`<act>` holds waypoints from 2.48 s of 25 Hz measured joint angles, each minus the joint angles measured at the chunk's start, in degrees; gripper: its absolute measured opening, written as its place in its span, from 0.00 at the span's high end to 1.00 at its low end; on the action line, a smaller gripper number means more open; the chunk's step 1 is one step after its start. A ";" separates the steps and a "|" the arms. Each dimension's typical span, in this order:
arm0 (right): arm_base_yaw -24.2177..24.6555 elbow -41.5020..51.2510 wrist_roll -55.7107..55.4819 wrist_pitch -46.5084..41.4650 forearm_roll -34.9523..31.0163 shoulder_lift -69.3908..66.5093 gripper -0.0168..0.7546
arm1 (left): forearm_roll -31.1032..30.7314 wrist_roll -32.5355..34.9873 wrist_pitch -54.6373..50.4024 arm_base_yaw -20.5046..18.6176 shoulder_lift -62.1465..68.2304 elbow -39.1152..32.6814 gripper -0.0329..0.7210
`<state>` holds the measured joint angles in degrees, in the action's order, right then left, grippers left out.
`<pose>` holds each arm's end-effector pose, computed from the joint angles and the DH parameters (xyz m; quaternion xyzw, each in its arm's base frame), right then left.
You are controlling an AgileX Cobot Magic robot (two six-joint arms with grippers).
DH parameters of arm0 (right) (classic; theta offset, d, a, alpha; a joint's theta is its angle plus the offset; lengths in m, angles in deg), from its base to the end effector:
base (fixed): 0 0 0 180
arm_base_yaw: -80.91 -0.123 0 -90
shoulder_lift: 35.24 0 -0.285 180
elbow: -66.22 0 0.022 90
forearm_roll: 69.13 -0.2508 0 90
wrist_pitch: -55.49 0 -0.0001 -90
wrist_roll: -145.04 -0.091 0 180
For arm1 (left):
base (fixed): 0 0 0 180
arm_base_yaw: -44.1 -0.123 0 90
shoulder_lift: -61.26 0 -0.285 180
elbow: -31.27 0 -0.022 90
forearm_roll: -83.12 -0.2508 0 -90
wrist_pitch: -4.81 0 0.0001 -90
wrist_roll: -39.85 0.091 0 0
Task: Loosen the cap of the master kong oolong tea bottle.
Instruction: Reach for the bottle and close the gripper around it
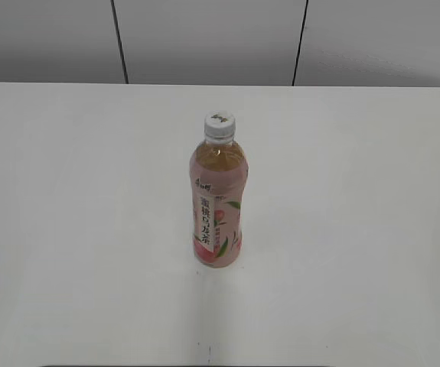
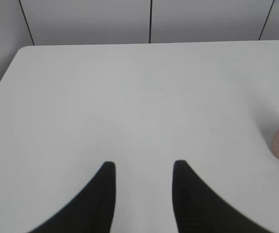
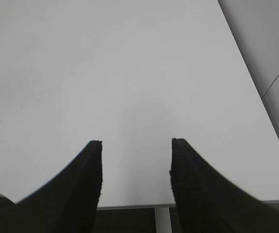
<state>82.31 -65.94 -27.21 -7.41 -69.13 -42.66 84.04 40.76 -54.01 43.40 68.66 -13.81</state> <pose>-0.0089 0.0002 0.2778 -0.0475 0.8566 -0.0410 0.5122 -0.0123 -0.0014 0.2968 0.0020 0.8256 -0.0001 0.5643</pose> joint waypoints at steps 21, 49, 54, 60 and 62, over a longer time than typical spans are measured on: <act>0.00 0.00 -0.07 0.00 0.00 0.00 0.52 | 1.25 0.00 9.41 0.00 2.23 1.01 0.64; 0.00 0.00 -0.13 0.00 0.00 0.00 0.52 | 27.48 17.72 49.19 0.00 18.39 -17.69 0.64; 0.00 0.00 -0.18 0.00 0.00 0.00 0.52 | 27.76 17.77 49.29 0.00 18.39 -17.69 0.64; 0.00 0.00 -0.18 0.00 0.00 0.00 0.52 | 28.02 19.30 50.98 5.15 18.39 -17.69 0.64; 0.00 0.00 -0.18 0.00 0.00 0.00 0.52 | 28.09 21.59 52.17 8.79 18.39 -17.69 0.64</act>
<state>82.31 -65.94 -27.39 -7.41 -69.13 -42.66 112.13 62.34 -1.84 52.18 87.05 -31.50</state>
